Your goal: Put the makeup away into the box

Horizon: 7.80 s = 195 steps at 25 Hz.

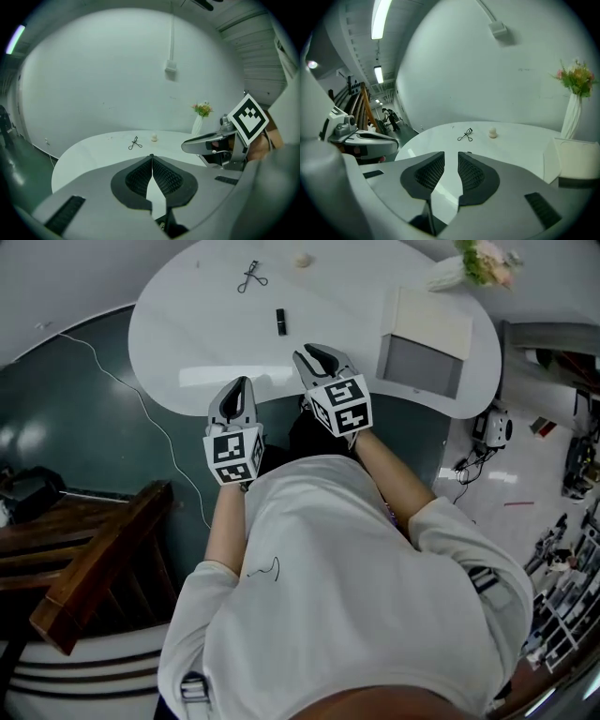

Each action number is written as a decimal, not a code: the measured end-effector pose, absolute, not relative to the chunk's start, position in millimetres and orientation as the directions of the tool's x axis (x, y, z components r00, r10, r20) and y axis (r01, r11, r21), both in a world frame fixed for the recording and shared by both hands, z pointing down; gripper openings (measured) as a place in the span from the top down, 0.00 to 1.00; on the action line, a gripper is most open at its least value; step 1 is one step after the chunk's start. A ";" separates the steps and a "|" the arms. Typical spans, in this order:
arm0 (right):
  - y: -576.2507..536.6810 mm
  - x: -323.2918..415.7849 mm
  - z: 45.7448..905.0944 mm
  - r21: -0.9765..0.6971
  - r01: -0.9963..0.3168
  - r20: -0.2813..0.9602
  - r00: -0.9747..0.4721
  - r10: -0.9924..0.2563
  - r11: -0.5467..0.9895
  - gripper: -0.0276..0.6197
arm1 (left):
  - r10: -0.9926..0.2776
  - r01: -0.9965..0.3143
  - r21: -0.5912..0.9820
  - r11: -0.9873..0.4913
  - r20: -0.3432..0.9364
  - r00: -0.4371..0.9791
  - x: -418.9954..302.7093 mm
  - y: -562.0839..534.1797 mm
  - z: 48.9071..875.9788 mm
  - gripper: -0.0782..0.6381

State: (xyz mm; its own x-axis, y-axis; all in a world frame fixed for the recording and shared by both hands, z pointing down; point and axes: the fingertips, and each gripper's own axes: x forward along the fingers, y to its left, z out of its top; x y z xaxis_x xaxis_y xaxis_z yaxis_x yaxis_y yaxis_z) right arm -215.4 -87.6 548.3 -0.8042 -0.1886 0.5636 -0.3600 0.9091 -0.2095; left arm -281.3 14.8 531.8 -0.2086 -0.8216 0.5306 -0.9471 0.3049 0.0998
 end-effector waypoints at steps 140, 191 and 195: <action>-248.9 52.9 679.0 -0.093 0.250 0.923 -0.341 0.177 0.964 0.77 | -0.701 -0.973 0.229 0.031 0.699 0.142 -40.4 -233.1 605.8 0.86; -204.6 167.4 335.2 0.101 -0.756 0.187 -0.623 -0.759 0.646 0.96 | -0.973 -0.968 0.171 -0.183 0.107 0.203 56.7 -163.5 336.3 0.86; -215.5 178.2 308.9 0.122 -0.756 0.135 -0.630 -0.765 0.644 0.96 | -0.983 -0.980 0.128 -0.152 0.084 0.164 56.0 -172.6 319.8 0.86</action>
State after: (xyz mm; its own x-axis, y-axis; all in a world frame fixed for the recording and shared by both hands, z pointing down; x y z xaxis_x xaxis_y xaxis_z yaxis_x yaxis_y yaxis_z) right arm 178.2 -215.5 308.9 -0.6297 -0.7650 0.1354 -0.7555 0.6436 0.1224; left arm 56.0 -172.6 319.8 0.1637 -0.9829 0.0838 -0.9800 -0.1523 0.1282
